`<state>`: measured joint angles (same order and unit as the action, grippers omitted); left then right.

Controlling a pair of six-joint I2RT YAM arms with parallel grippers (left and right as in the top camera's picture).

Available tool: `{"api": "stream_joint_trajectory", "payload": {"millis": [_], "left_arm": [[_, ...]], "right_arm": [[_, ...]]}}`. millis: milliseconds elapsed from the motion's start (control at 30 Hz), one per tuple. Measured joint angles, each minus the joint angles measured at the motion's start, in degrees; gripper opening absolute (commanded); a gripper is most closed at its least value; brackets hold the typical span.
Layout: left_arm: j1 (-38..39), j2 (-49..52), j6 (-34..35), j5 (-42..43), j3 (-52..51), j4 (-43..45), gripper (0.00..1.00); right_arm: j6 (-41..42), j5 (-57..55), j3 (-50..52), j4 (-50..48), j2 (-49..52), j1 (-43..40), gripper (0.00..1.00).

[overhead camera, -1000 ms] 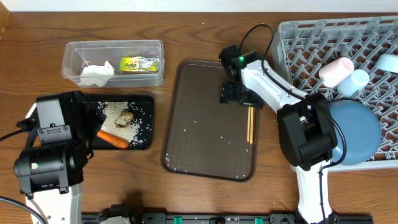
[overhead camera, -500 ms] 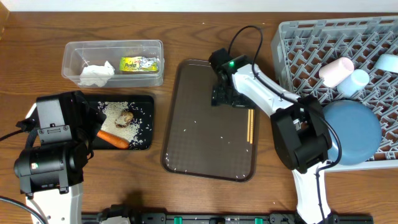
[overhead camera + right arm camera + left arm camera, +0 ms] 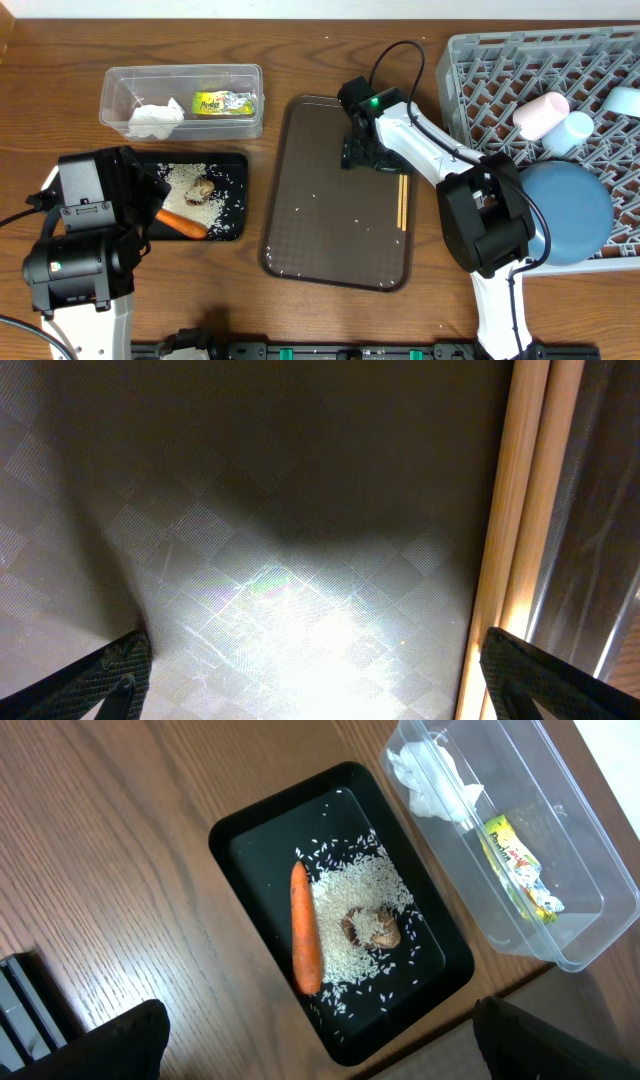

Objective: Sort waste into correct bins and load items into the dishwasher rack
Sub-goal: 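Lower the right gripper and grasp one wooden chopstick, then carry the chopstick right and insert it upright into the rack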

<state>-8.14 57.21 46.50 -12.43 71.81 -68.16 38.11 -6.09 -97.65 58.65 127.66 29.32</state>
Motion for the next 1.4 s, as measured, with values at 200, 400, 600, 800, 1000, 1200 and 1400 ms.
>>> {"api": "stream_joint_trajectory", "payload": {"millis": [200,400,600,800,1000,1200,1400], "left_arm": [[0.00,0.02,0.00,0.00,0.00,0.00,0.98],[0.00,0.02,0.00,-0.02,0.00,0.00,0.98],[0.00,0.02,0.00,0.00,0.00,0.00,0.98],[0.00,0.00,0.00,0.00,0.00,0.00,0.98],[0.00,0.02,0.00,0.00,0.00,0.00,0.98],[0.00,0.02,0.00,-0.02,0.00,0.00,0.98],[0.00,0.00,0.00,0.00,0.00,0.00,0.98]], "right_arm": [[-0.22,0.07,0.13,-0.13,0.00,-0.94,0.99],[-1.60,1.16,1.81,-2.67,-0.74,-1.84,0.99],[-2.62,1.79,2.95,-3.82,-1.29,-2.01,0.99],[-2.78,2.51,3.26,-4.57,-1.31,-2.01,0.99],[-2.75,2.75,6.54,-8.87,-2.89,-1.99,0.94],[-3.02,1.97,9.27,-12.46,-4.35,-2.23,0.43],[-3.02,2.49,9.33,-12.90,-4.35,-2.45,0.18]]}}
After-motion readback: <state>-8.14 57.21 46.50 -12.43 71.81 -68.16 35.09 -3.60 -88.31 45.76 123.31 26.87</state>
